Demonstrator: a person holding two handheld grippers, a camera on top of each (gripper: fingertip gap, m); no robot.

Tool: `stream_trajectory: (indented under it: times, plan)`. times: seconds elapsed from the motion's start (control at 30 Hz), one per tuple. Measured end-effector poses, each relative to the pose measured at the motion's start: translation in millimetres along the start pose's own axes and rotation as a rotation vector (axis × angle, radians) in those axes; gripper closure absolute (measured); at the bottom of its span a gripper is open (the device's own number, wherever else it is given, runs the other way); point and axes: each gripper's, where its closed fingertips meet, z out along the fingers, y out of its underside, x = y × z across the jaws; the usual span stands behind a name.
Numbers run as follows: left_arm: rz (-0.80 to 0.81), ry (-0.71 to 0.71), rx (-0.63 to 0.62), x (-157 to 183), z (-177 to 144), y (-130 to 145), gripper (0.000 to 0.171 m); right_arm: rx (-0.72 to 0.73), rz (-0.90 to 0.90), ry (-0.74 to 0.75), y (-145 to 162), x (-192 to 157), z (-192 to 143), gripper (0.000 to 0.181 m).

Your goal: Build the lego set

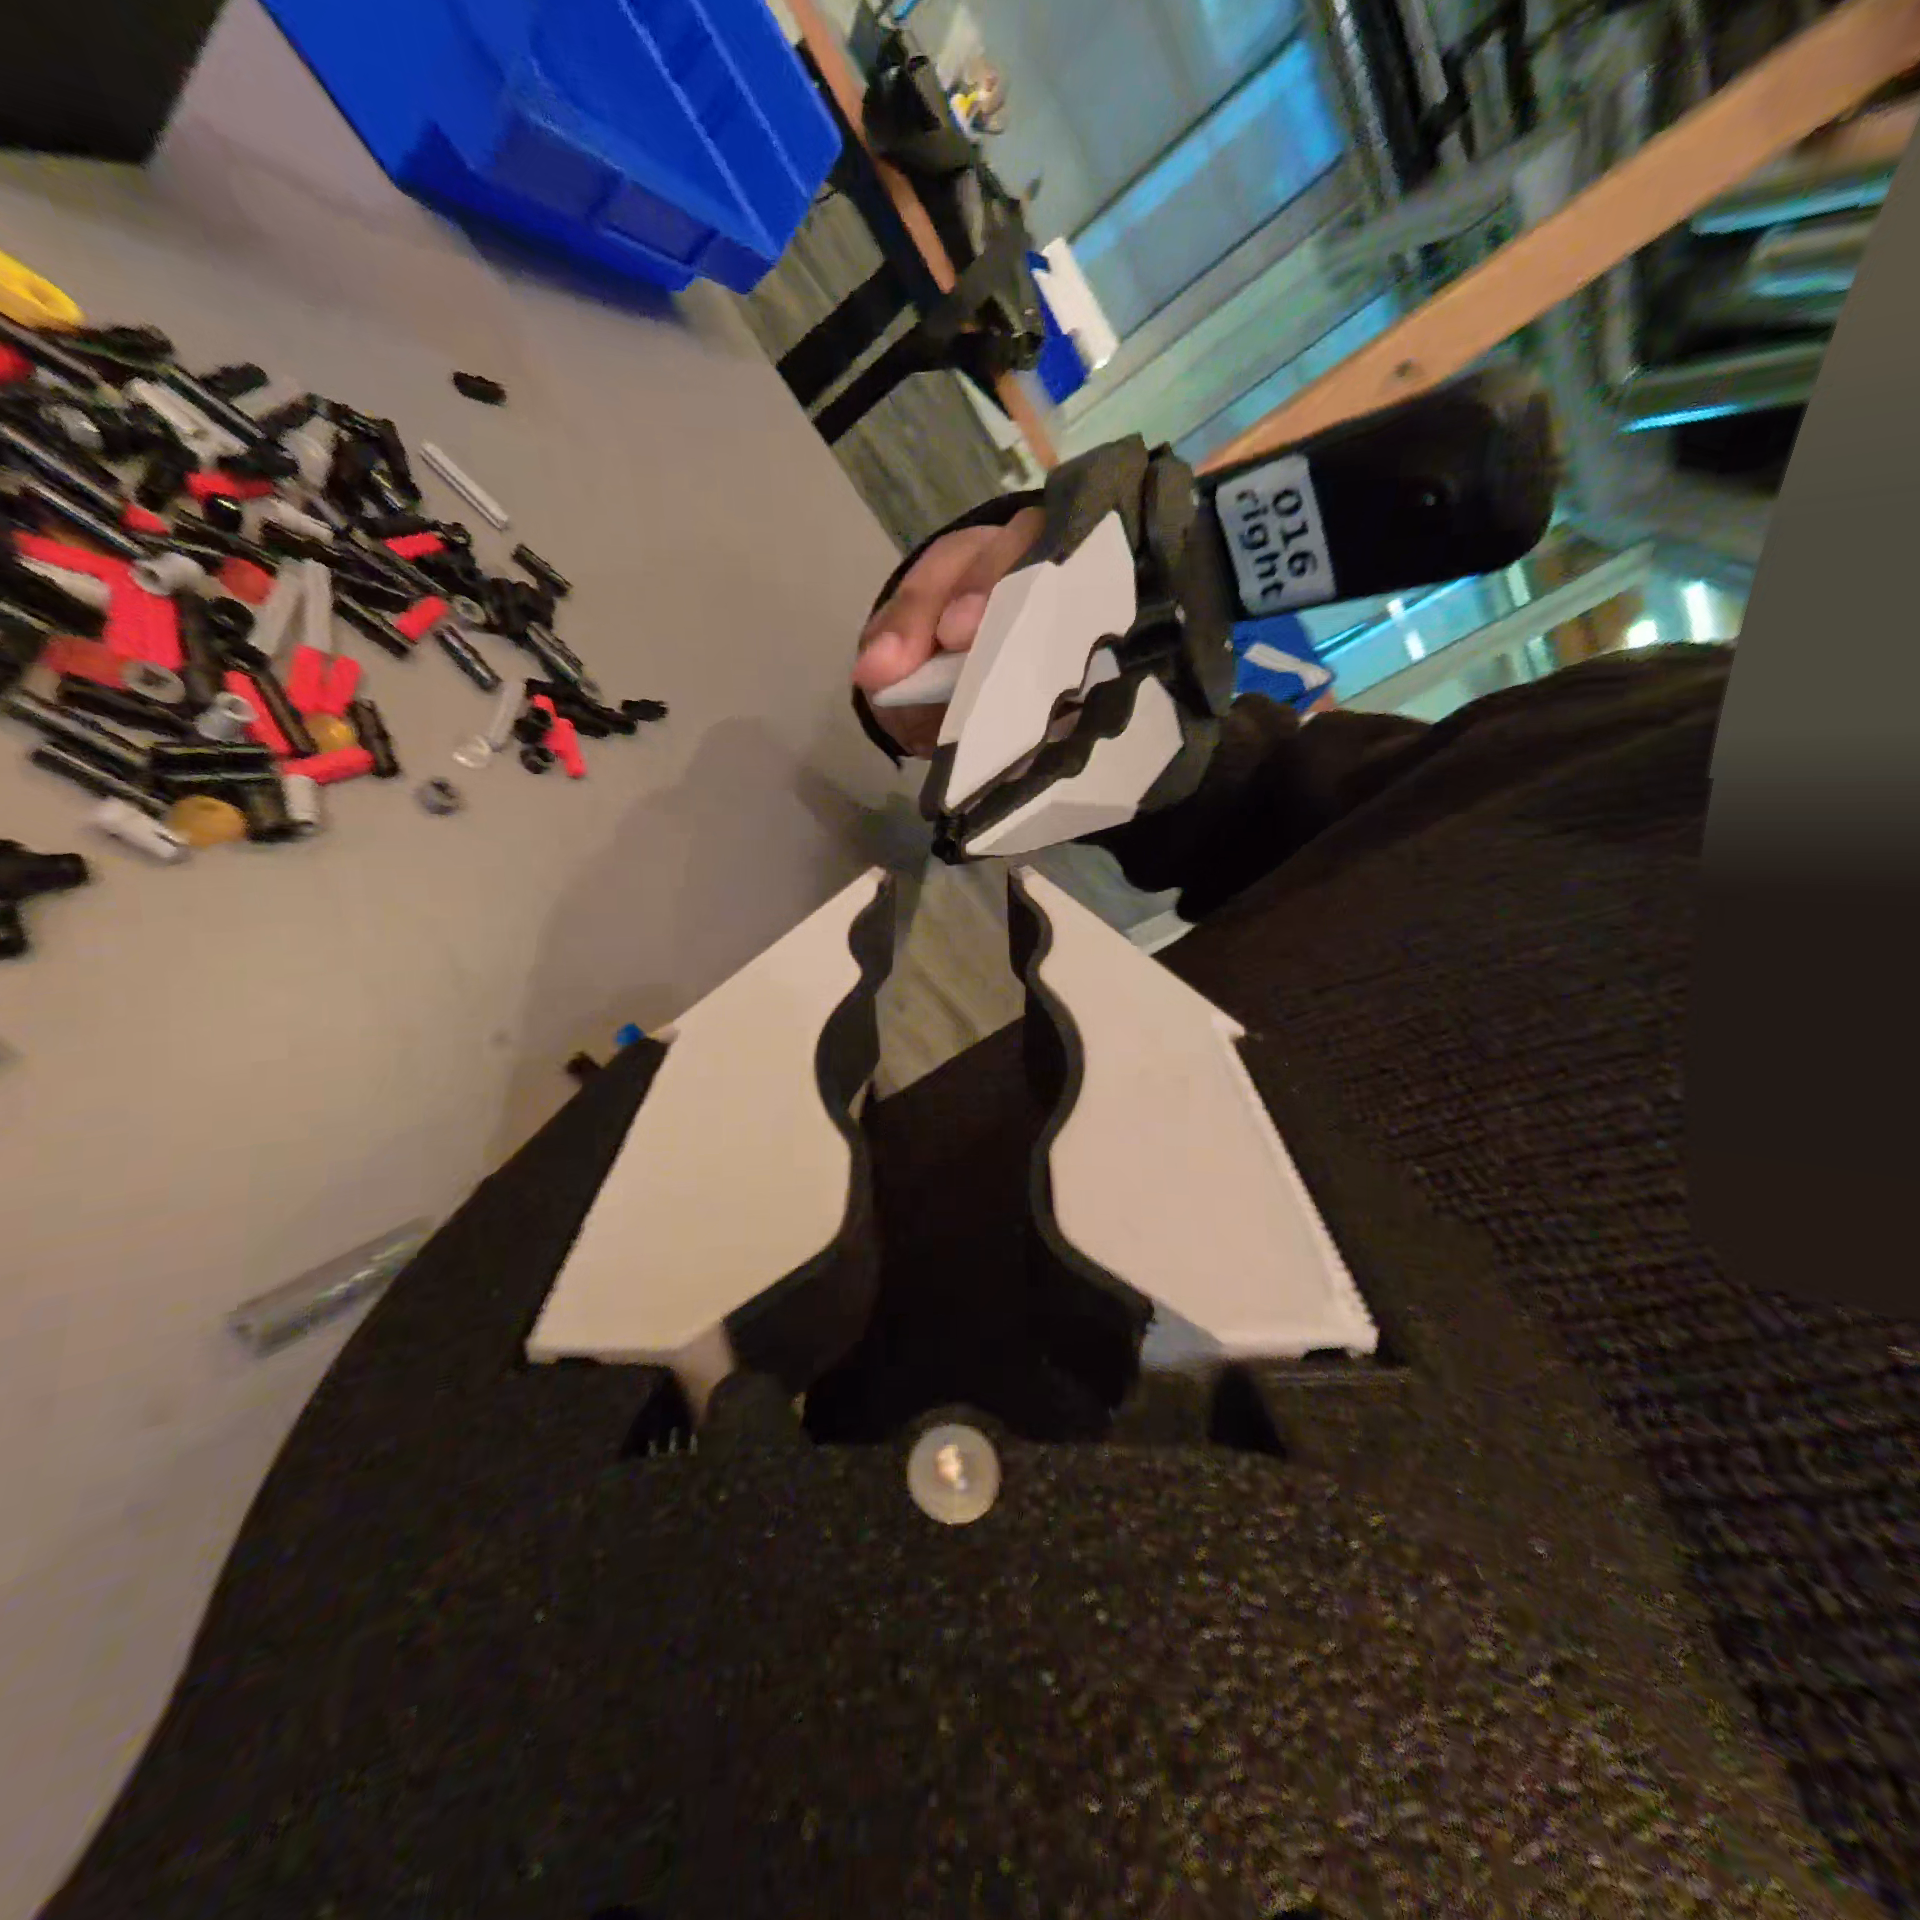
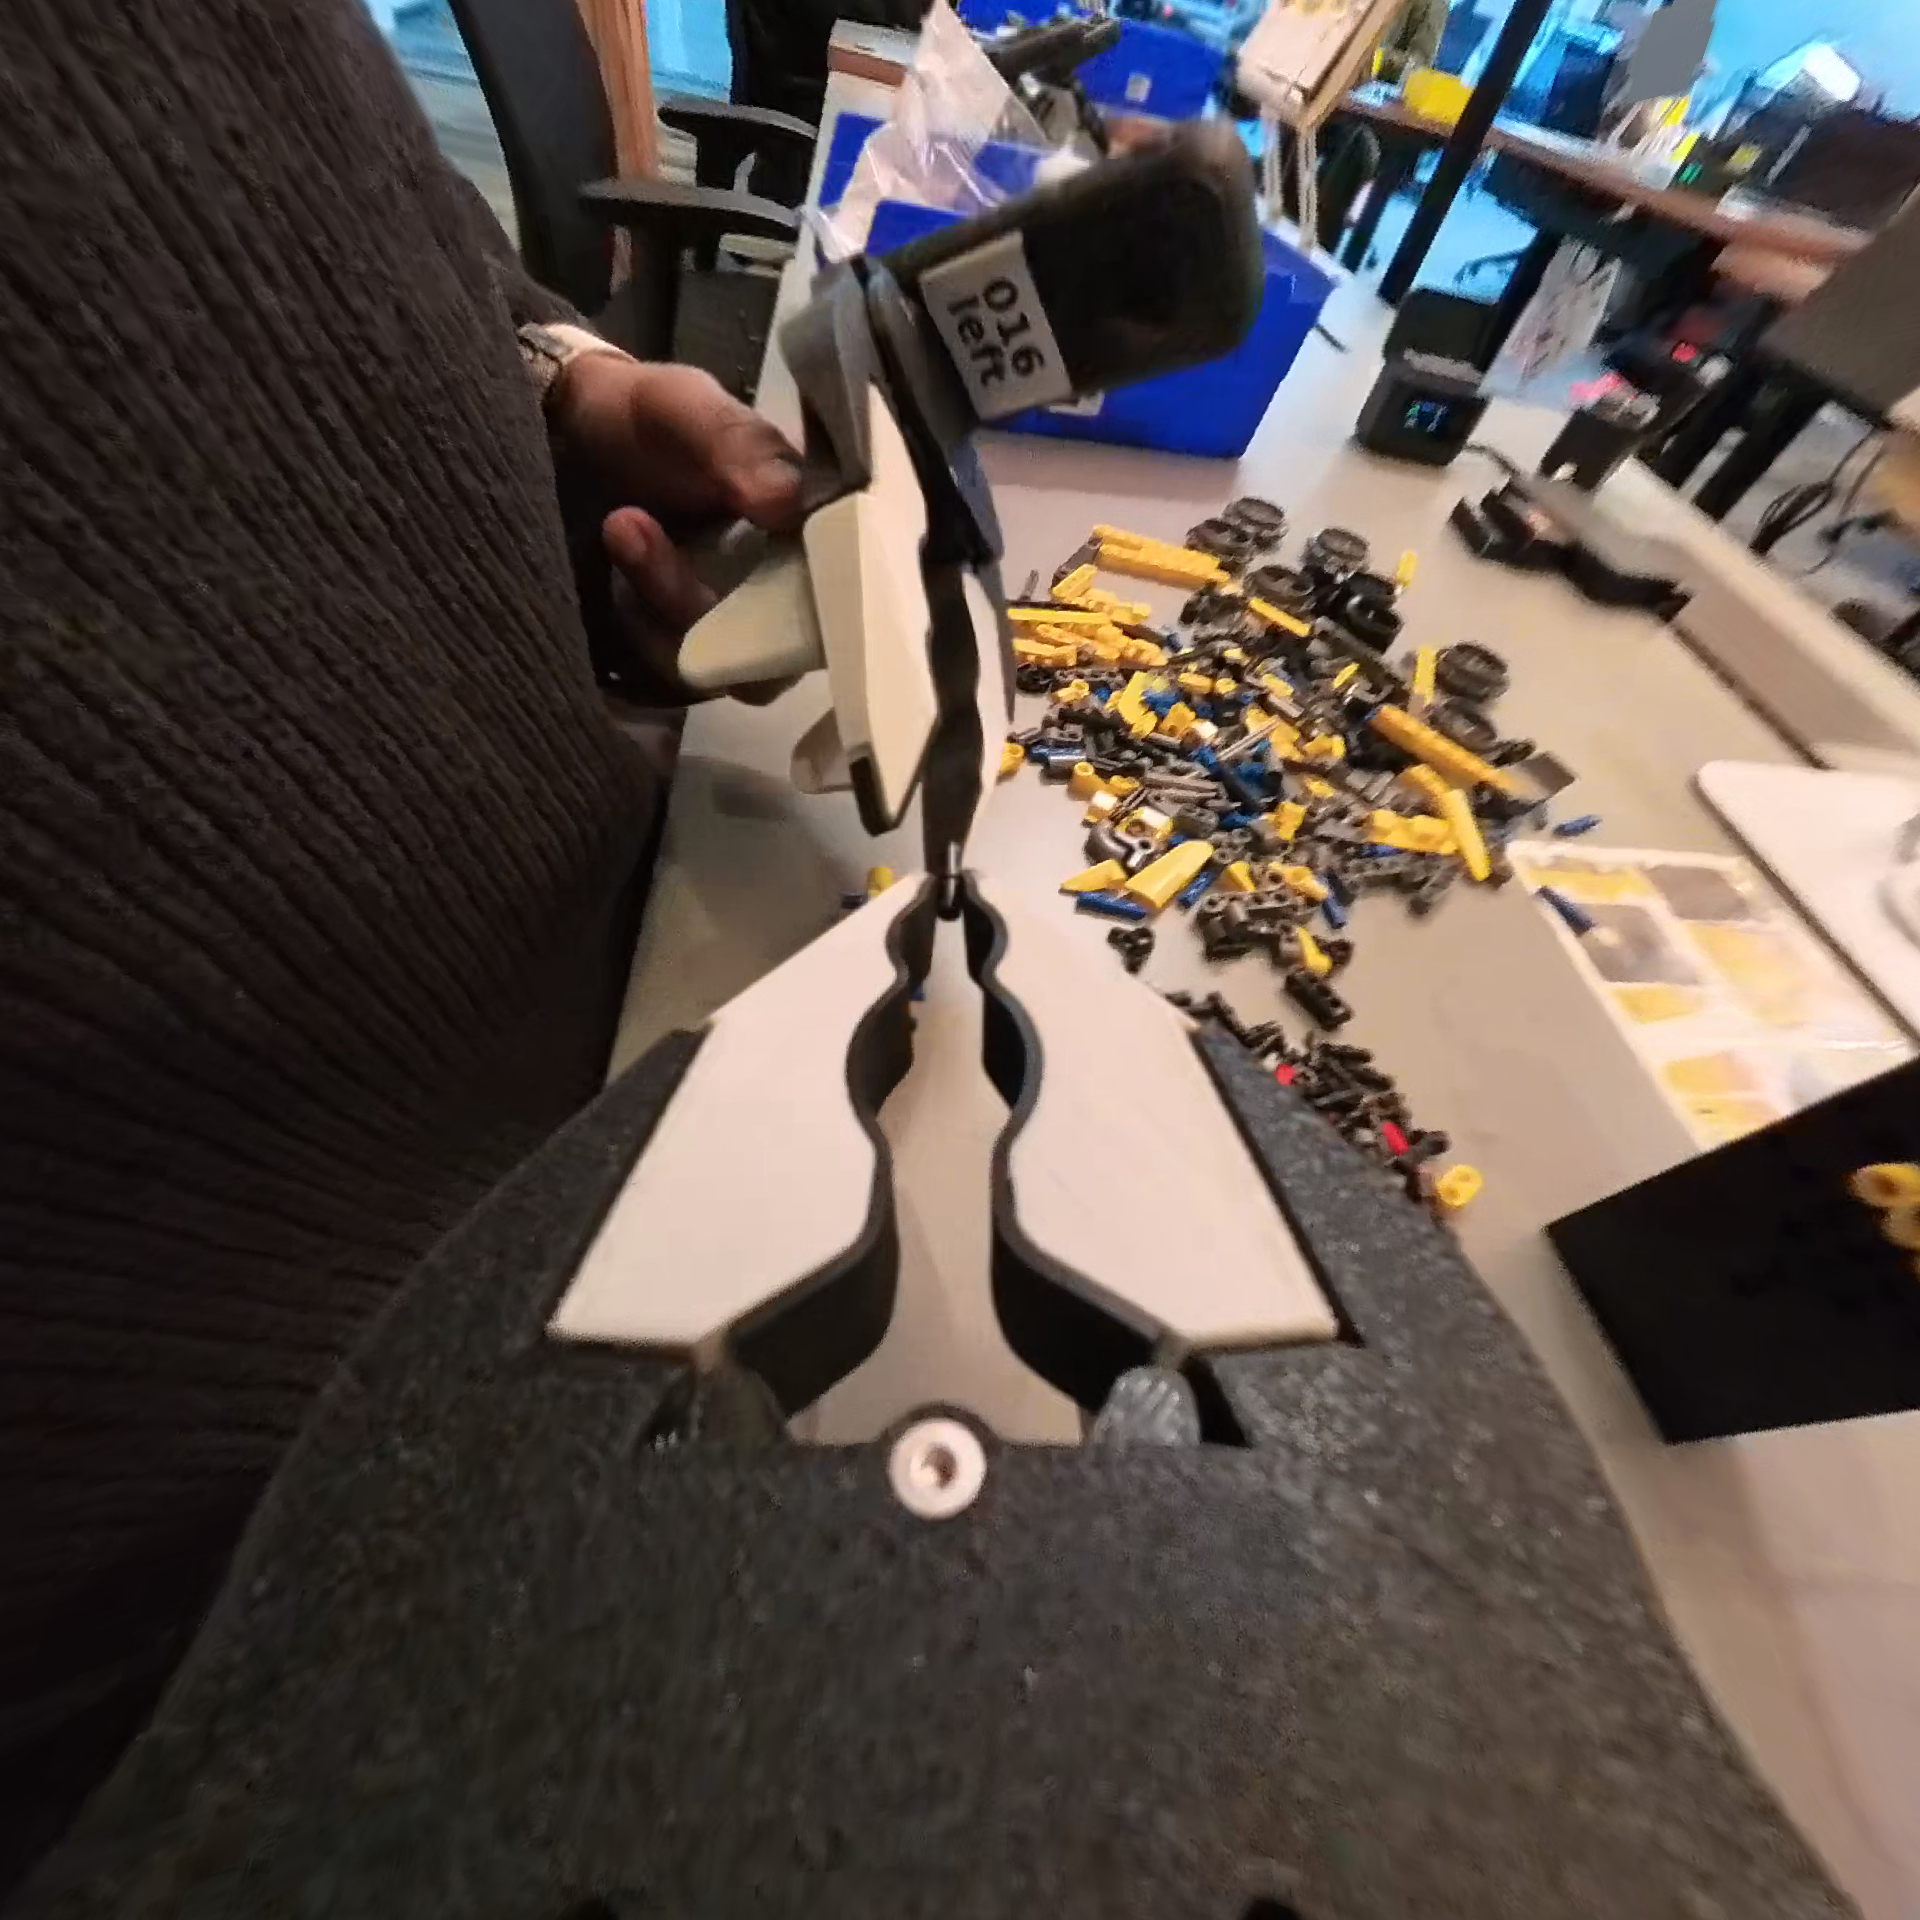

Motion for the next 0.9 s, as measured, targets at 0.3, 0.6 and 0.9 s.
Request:
stream_trajectory:
  times: [0.3,0.6,0.9]
  plan:
    - [-0.121,0.105,0.049,8.2,-0.2,-0.7,0.167,0.019,-0.110,-0.001,-6.6,-7.9,-0.1,0.176]
    - [-0.049,0.012,0.023,1.0,1.6,3.6,0.167,-0.025,-0.097,0.012,0.9,-7.1,0.9,0.174]
    - [0.044,-0.111,-0.021,-11.1,5.1,10.2,0.168,-0.181,-0.114,-0.020,16.8,-9.9,3.1,0.177]
